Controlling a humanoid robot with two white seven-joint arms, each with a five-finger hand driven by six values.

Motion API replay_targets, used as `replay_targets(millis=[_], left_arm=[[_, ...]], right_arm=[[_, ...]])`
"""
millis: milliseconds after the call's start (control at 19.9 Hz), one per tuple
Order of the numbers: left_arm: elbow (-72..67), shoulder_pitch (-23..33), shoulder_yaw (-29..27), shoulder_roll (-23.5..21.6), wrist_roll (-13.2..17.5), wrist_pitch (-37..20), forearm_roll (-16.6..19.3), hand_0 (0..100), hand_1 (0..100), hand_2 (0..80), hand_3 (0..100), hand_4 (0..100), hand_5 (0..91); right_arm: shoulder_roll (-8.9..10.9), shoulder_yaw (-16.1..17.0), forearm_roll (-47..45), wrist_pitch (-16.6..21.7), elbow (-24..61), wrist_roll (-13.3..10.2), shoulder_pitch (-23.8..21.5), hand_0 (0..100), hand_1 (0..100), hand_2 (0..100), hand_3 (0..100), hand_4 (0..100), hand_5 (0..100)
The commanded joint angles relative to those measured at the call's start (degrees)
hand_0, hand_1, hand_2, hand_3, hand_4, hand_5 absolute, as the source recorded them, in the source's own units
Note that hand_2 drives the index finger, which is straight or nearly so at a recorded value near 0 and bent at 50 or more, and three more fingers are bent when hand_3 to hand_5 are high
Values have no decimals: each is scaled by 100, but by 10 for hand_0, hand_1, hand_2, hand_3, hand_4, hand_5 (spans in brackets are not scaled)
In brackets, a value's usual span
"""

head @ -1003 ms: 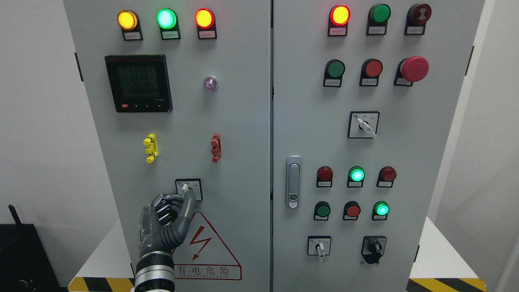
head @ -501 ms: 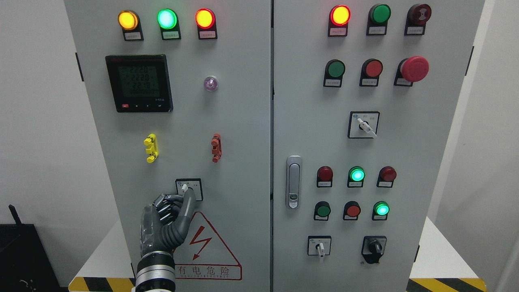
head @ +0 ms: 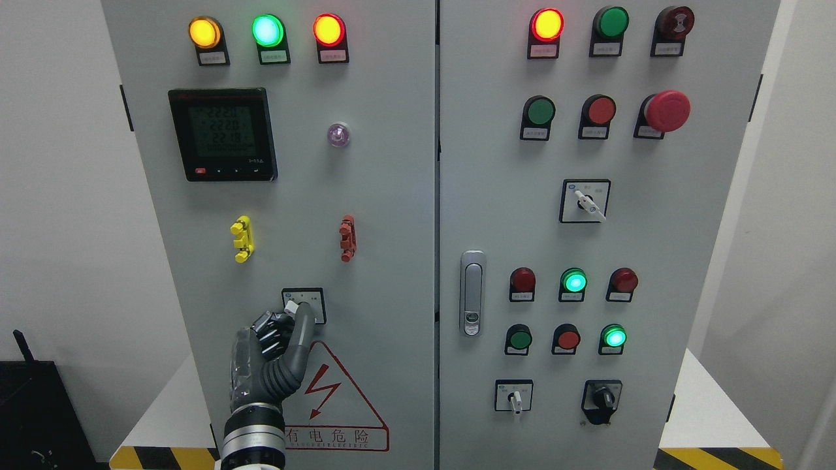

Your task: Turn on light switch 1

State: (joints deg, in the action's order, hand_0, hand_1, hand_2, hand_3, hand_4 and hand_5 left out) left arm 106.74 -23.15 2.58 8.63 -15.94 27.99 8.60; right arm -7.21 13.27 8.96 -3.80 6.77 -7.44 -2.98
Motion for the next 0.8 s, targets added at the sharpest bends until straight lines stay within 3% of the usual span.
replay_targets(millis=[0,251,752], left_arm=[[-21,-5,-3,-2,-59,-22,1,550,485,589,954,948,870],[-21,3,-3,-2,-59,-13,1,570,449,589,955,948,869],[-30,-14,-3,-2,-59,-13,-8,260,441,598,954,948,869]], right_arm=[[0,0,0,2,0,-3,-1,308,0,0,0,0,0],[0,0,0,2,0,-3,-1,308,0,0,0,0,0],[0,0,0,2,0,-3,-1,307,0,0,0,0,0]])
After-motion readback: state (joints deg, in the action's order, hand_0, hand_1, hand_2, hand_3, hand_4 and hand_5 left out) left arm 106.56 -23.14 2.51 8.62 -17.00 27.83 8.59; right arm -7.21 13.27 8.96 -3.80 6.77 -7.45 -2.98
